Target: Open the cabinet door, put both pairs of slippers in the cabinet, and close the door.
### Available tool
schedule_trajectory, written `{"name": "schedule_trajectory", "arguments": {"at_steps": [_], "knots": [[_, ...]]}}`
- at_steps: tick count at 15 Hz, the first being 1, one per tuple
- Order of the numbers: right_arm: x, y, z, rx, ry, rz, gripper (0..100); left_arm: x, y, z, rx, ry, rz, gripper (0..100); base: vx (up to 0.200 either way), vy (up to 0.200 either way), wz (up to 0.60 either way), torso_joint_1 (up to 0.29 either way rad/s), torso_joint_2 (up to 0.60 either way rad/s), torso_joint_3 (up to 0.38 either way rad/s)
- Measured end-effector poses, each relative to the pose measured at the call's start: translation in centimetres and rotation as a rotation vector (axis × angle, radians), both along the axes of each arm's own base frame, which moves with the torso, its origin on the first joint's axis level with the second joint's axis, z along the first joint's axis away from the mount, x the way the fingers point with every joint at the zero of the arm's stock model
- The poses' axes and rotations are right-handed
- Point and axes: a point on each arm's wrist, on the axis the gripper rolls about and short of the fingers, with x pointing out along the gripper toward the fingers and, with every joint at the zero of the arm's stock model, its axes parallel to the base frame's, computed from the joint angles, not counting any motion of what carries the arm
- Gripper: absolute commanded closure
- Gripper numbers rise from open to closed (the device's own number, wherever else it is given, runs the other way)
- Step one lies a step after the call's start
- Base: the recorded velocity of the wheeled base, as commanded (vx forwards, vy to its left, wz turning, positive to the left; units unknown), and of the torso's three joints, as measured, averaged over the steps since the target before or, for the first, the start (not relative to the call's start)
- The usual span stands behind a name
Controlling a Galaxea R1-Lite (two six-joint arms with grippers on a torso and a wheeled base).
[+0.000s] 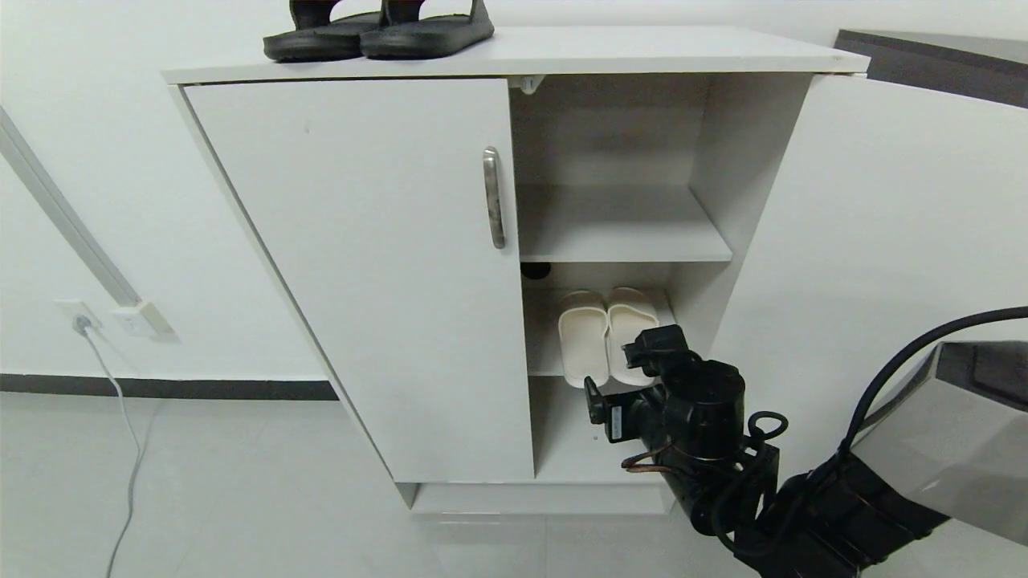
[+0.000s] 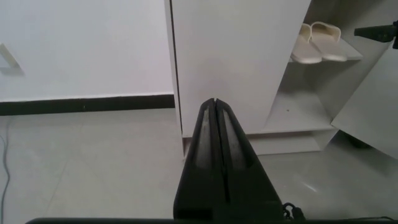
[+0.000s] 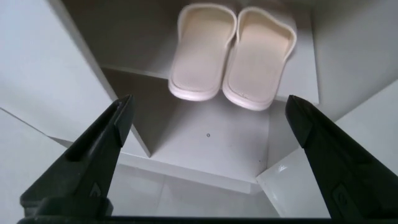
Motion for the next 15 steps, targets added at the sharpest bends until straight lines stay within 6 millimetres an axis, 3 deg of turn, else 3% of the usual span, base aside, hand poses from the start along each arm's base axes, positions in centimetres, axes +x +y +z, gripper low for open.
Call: {"name": "schedule_trajectory", "arguments": {"at_steps": [5, 11, 15], "knots": [[-0.02, 0.00, 0.01, 0.002, 0.000, 0.000, 0, 0.00, 0.00, 0.00, 0.012, -0.001, -0.002, 100, 0.000, 0.000, 0.00, 0.000, 0.01, 0.173], [0.13, -0.13, -0.08, 0.001, 0.002, -0.005, 0, 0.00, 0.00, 0.01, 0.040, -0.002, 0.000, 100, 0.000, 0.000, 0.00, 0.000, 0.00, 0.000], [0.08, -0.17, -0.16, 0.003, 0.002, -0.006, 0, 0.00, 0.00, 0.00, 0.030, -0.001, -0.001, 100, 0.000, 0.200, 0.00, 0.006, 0.00, 0.005]]}}
